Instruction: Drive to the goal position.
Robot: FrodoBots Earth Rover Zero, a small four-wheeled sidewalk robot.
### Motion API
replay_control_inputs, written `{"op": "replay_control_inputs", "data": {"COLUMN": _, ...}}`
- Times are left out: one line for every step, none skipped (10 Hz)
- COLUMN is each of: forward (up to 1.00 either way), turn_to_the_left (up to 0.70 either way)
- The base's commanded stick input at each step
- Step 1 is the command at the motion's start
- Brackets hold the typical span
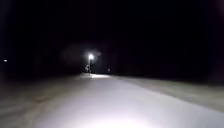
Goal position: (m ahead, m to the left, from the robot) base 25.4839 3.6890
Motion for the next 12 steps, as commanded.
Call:
{"op": "replay_control_inputs", "data": {"forward": 0.70, "turn_to_the_left": 0.06}}
{"op": "replay_control_inputs", "data": {"forward": 0.70, "turn_to_the_left": 0.00}}
{"op": "replay_control_inputs", "data": {"forward": 0.70, "turn_to_the_left": 0.00}}
{"op": "replay_control_inputs", "data": {"forward": 0.70, "turn_to_the_left": 0.00}}
{"op": "replay_control_inputs", "data": {"forward": 0.70, "turn_to_the_left": 0.00}}
{"op": "replay_control_inputs", "data": {"forward": 0.70, "turn_to_the_left": 0.00}}
{"op": "replay_control_inputs", "data": {"forward": 0.70, "turn_to_the_left": 0.00}}
{"op": "replay_control_inputs", "data": {"forward": 0.70, "turn_to_the_left": 0.00}}
{"op": "replay_control_inputs", "data": {"forward": 0.70, "turn_to_the_left": 0.00}}
{"op": "replay_control_inputs", "data": {"forward": 0.70, "turn_to_the_left": 0.00}}
{"op": "replay_control_inputs", "data": {"forward": 0.70, "turn_to_the_left": 0.00}}
{"op": "replay_control_inputs", "data": {"forward": 0.70, "turn_to_the_left": 0.10}}
